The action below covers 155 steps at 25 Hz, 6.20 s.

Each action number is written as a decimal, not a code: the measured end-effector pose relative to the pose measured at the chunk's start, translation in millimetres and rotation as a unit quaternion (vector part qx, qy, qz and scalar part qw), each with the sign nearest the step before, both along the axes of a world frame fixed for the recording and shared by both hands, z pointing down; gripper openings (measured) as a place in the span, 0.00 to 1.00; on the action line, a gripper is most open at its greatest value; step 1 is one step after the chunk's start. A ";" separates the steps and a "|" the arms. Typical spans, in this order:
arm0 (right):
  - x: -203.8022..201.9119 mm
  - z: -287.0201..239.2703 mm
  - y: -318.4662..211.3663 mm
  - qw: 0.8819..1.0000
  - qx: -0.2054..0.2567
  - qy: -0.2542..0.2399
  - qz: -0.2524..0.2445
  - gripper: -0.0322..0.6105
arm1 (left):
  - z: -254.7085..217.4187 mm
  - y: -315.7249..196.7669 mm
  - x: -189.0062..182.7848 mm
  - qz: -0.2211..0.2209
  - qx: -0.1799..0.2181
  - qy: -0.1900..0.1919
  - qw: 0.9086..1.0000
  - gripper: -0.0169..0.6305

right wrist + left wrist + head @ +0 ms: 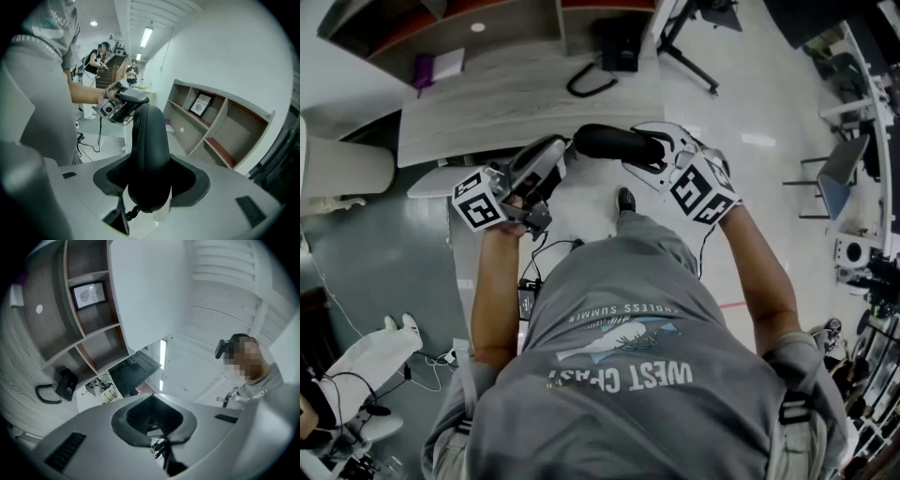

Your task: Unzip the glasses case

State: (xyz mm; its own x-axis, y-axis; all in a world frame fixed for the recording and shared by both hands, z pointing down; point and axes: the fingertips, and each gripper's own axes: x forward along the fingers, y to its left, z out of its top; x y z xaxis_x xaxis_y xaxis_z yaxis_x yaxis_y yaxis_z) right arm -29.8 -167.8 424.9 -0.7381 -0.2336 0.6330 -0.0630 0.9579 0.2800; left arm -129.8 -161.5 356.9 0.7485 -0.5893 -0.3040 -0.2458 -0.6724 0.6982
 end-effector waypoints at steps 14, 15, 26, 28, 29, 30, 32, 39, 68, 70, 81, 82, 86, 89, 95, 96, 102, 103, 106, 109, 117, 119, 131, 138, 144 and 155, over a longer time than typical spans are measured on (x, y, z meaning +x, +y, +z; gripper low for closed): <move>-27.2 16.5 -16.3 0.996 -0.017 0.063 0.065 0.42 | 7.9 -8.7 30.3 -0.012 0.002 -0.135 0.991 0.03; -26.4 17.8 -18.2 0.995 -0.019 0.068 0.070 0.42 | 8.6 -10.4 32.0 -0.014 0.005 -0.153 0.988 0.03; -29.1 20.7 -45.2 0.991 0.002 0.104 0.079 0.42 | 24.8 -30.3 77.7 0.005 0.021 -0.251 0.968 0.03; -31.0 22.5 -49.7 0.992 0.007 0.108 0.070 0.42 | 27.9 -34.5 92.9 0.020 0.020 -0.253 0.967 0.04; -30.6 24.9 -52.1 0.992 0.007 0.110 0.066 0.42 | 30.1 -37.0 96.9 0.024 0.017 -0.251 0.968 0.04; -29.7 27.9 -54.3 0.992 0.004 0.110 0.064 0.42 | 32.7 -39.8 98.3 0.027 0.013 -0.245 0.969 0.04; -27.7 34.2 -57.9 0.992 -0.005 0.108 0.062 0.43 | 38.2 -44.7 97.8 0.033 0.004 -0.231 0.972 0.04; -15.5 60.0 -75.3 0.993 -0.033 0.098 0.048 0.43 | 63.3 -65.7 104.0 0.029 -0.024 -0.220 0.975 0.04; 43.5 277.2 -221.2 0.987 -0.015 0.160 0.007 0.45 | 153.7 -145.8 26.7 -0.116 -0.156 -0.250 0.948 0.04; 45.0 286.5 -229.3 0.987 -0.002 0.163 0.007 0.45 | 159.3 -146.7 22.6 -0.114 -0.160 -0.260 0.945 0.04; 44.8 316.9 -233.3 0.977 0.071 0.199 -0.014 0.46 | 158.3 -135.5 -11.5 -0.142 -0.164 -0.273 0.937 0.04; 43.3 315.4 -230.6 0.976 0.077 0.201 -0.018 0.46 | 156.7 -132.1 -13.2 -0.143 -0.163 -0.272 0.938 0.04; 37.7 314.5 -212.4 0.973 0.078 0.216 -0.034 0.48 | 149.4 -113.9 -22.5 -0.147 -0.157 -0.268 0.939 0.04; 29.9 312.7 -195.0 0.971 0.074 0.223 -0.038 0.50 | 144.1 -95.1 -34.5 -0.149 -0.152 -0.266 0.940 0.04; 28.1 299.1 -177.0 0.971 0.063 0.224 -0.048 0.52 | 130.1 -78.9 -43.0 -0.153 -0.137 -0.266 0.942 0.04; 30.2 297.3 -178.3 0.971 0.061 0.225 -0.047 0.52 | 128.1 -80.0 -42.2 -0.153 -0.135 -0.266 0.942 0.04; 30.1 283.7 -170.7 0.972 0.061 0.225 -0.032 0.51 | 115.9 -68.0 -48.6 -0.156 -0.124 -0.264 0.944 0.04; 28.7 282.3 -166.8 0.972 0.061 0.226 -0.029 0.51 | 113.5 -62.8 -51.7 -0.157 -0.122 -0.264 0.944 0.04; 30.3 279.8 -163.7 0.971 0.059 0.229 -0.019 0.51 | 106.7 -56.5 -55.2 -0.159 -0.115 -0.264 0.944 0.04; 42.4 274.5 -173.8 0.972 0.056 0.228 -0.007 0.51 | 100.3 -65.8 -47.8 -0.158 -0.108 -0.266 0.945 0.04; 27.4 240.5 -144.9 0.973 0.067 0.217 0.032 0.51 | 73.7 -31.5 -69.3 -0.154 -0.075 -0.264 0.949 0.04; 25.2 230.4 -140.1 0.975 0.068 0.208 0.043 0.51 | 68.6 -28.0 -70.5 -0.152 -0.068 -0.264 0.950 0.04; 3.7 115.6 -109.6 0.986 0.073 0.078 0.129 0.40 | 40.2 -21.1 -62.4 -0.132 -0.020 -0.272 0.953 0.04; -21.8 15.6 -79.5 0.982 0.041 -0.057 0.174 0.24 | 15.4 -13.4 -57.4 -0.120 0.016 -0.289 0.950 0.04; -31.7 -56.1 -46.7 0.969 -0.001 -0.154 0.191 0.07 | -7.4 -3.8 -47.5 -0.115 0.051 -0.306 0.944 0.04; -27.7 -129.3 10.9 0.949 -0.049 -0.239 0.201 0.06 | -51.0 21.6 -20.9 -0.101 0.133 -0.349 0.922 0.04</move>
State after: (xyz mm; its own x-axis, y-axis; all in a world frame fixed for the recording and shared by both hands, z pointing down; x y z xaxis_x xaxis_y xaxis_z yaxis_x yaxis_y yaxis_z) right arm -57.5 -157.0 295.6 -0.8099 -0.5140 0.2825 -0.5260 0.8496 0.0378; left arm -150.8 -139.9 306.0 0.6989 -0.7130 0.0572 -0.7127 -0.6874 0.1394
